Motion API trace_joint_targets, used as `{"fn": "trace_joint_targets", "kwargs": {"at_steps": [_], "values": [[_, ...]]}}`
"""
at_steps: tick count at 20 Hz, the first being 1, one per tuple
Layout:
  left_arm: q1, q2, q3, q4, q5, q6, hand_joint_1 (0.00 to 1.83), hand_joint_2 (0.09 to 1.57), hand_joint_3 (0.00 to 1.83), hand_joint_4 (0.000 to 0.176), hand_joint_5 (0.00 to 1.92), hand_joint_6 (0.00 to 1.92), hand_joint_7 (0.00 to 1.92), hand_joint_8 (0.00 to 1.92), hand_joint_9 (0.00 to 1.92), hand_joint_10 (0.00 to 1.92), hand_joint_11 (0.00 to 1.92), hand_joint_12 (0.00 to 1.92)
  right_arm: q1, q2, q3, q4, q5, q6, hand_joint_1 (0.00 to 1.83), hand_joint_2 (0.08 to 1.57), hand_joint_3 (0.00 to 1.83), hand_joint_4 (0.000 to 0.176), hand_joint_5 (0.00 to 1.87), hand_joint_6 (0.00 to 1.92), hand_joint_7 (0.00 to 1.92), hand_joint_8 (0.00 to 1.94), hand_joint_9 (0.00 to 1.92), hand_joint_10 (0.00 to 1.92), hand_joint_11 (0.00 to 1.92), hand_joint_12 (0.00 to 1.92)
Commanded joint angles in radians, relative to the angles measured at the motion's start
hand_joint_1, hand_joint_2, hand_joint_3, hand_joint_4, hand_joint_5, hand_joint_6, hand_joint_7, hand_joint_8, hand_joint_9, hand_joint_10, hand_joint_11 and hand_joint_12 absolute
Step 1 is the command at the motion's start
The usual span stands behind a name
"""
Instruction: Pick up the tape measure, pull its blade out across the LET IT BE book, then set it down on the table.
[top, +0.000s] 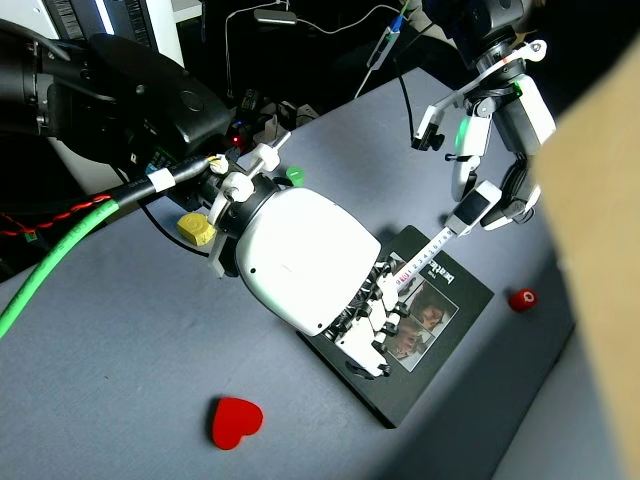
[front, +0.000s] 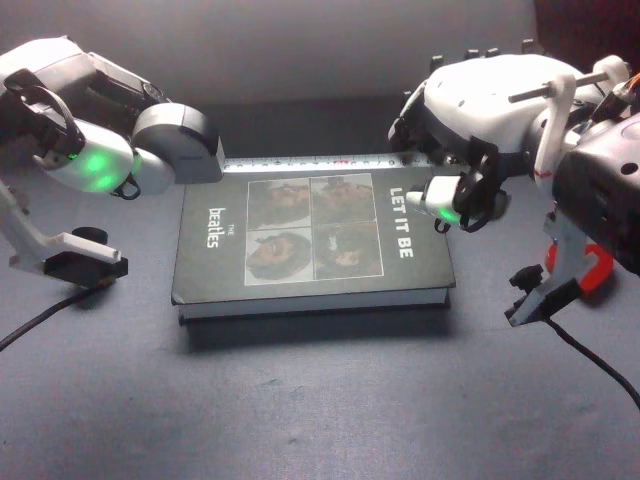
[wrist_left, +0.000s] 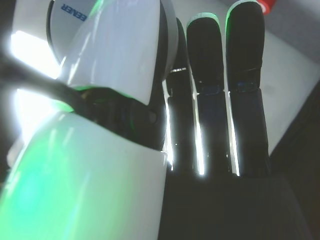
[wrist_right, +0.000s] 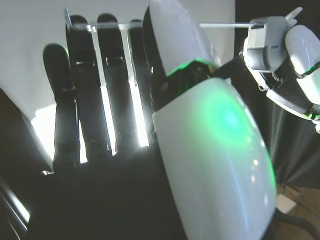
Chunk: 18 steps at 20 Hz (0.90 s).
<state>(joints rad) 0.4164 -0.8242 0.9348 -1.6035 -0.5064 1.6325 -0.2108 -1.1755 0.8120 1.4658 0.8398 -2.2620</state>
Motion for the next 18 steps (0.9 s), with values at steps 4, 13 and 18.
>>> {"fn": "trace_joint_targets", "kwargs": {"at_steps": [4, 13, 18], "values": [[-0.014, 0.006, 0.002, 0.043, -0.027, -0.02, 1.38, 1.1, 0.0, 0.0, 0.99, 0.74, 1.03, 0.96, 0.9, 1.28, 0.86, 1.15, 0.02, 0.006, 0.013, -0.079, 0.036, 0.009, 1.05, 1.15, 0.0, 0.0, 0.74, 0.0, 0.84, 0.01, 0.81, 0.07, 0.3, 1.25], [-0.013, 0.006, 0.001, 0.043, -0.034, -0.02, 1.38, 1.1, 0.0, 0.0, 0.99, 0.74, 1.03, 0.95, 0.91, 1.28, 0.88, 1.16, 0.031, 0.006, 0.015, -0.079, 0.04, 0.011, 1.04, 1.15, 0.0, 0.0, 0.76, 0.01, 0.85, 0.01, 0.81, 0.07, 0.3, 1.25], [-0.014, 0.007, 0.001, 0.043, -0.035, -0.021, 1.38, 1.1, 0.0, 0.0, 0.99, 0.73, 1.04, 0.95, 0.9, 1.29, 0.88, 1.15, 0.029, 0.006, 0.016, -0.079, 0.041, 0.012, 1.04, 1.15, 0.0, 0.0, 0.76, 0.01, 0.85, 0.01, 0.81, 0.06, 0.3, 1.24]]}}
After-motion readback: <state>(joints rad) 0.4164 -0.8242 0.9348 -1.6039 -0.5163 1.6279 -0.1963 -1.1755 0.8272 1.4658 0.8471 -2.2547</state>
